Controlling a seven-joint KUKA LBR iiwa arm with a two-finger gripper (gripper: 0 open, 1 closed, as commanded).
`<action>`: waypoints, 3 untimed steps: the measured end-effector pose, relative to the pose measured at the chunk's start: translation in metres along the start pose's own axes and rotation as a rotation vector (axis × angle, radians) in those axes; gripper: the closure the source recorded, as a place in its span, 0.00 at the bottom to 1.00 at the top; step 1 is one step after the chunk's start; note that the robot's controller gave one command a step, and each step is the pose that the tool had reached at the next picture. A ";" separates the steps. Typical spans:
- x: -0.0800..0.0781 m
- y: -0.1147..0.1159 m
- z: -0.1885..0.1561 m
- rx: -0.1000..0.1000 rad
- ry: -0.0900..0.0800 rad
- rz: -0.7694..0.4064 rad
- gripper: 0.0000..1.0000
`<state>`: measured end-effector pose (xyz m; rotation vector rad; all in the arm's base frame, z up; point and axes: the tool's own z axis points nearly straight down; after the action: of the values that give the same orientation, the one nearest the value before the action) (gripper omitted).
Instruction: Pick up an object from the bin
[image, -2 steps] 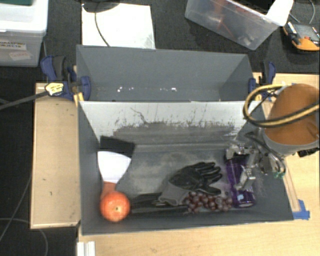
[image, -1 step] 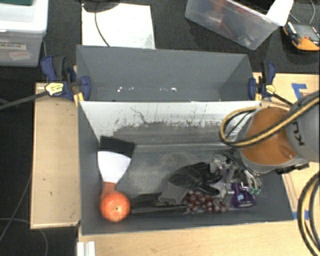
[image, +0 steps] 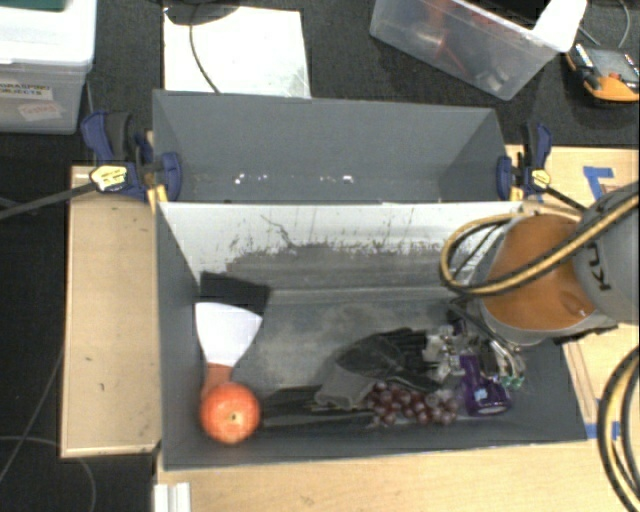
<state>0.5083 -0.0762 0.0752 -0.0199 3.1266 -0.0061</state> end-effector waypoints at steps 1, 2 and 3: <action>0.000 0.000 0.000 0.000 0.000 -0.001 1.00; 0.029 -0.053 0.004 -0.010 0.002 0.058 1.00; 0.029 -0.053 0.004 -0.010 0.002 0.057 1.00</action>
Offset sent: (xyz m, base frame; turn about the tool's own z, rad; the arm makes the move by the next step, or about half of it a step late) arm -0.0295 -0.0604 -0.0052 0.0658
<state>0.4798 -0.1299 0.0706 0.0695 3.1280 0.0104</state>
